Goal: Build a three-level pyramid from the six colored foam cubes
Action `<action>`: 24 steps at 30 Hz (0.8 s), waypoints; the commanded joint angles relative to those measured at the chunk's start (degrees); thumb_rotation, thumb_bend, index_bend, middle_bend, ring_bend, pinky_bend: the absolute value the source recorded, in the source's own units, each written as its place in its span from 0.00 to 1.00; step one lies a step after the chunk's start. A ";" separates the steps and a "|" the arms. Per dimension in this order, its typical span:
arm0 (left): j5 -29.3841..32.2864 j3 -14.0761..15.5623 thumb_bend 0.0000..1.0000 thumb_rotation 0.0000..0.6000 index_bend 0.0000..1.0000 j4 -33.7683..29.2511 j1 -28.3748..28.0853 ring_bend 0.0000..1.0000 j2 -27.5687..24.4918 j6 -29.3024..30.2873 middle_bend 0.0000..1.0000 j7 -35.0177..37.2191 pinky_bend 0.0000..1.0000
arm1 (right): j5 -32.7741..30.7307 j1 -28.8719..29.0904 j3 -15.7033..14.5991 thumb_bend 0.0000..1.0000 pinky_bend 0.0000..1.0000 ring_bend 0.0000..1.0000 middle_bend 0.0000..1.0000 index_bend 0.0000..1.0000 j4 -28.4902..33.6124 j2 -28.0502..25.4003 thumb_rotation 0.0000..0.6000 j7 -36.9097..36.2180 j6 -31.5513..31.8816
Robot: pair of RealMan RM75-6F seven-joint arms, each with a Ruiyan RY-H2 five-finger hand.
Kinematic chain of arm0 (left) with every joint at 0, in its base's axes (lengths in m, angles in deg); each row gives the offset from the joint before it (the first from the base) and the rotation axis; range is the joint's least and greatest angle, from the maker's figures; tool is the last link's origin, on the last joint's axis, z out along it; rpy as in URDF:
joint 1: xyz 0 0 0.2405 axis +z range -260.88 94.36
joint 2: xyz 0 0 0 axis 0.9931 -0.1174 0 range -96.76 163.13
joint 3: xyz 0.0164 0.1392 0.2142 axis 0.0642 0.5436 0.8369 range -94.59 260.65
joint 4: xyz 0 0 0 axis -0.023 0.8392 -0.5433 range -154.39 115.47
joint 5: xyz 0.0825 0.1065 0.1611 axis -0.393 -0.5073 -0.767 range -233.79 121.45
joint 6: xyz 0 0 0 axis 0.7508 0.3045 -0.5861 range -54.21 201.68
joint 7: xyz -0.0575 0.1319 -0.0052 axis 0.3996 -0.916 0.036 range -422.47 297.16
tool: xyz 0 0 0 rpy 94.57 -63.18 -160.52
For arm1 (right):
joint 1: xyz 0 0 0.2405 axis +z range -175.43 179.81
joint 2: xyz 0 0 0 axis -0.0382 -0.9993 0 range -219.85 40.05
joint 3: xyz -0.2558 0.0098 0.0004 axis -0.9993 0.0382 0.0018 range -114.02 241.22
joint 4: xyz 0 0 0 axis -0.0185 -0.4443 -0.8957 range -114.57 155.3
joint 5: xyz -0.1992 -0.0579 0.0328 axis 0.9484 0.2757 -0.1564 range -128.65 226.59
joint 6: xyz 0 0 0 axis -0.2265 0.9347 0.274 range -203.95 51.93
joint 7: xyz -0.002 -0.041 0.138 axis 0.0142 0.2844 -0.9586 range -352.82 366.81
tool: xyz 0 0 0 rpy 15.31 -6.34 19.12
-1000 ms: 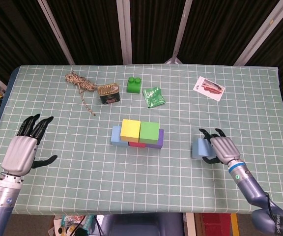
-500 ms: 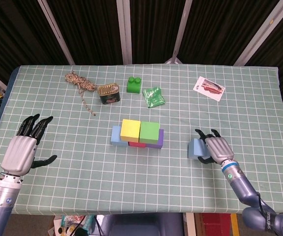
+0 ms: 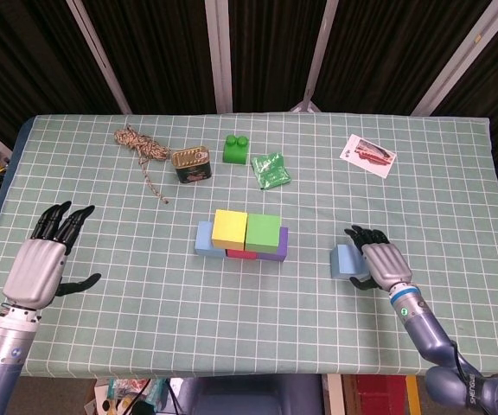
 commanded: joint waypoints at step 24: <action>0.03 -0.19 0.07 1.00 0.01 0.18 0.24 0.00 -0.19 -1.52 0.13 1.06 0.01 | -21.47 3.17 2.93 0.31 0.00 0.04 0.10 0.00 8.73 0.48 1.00 6.17 6.14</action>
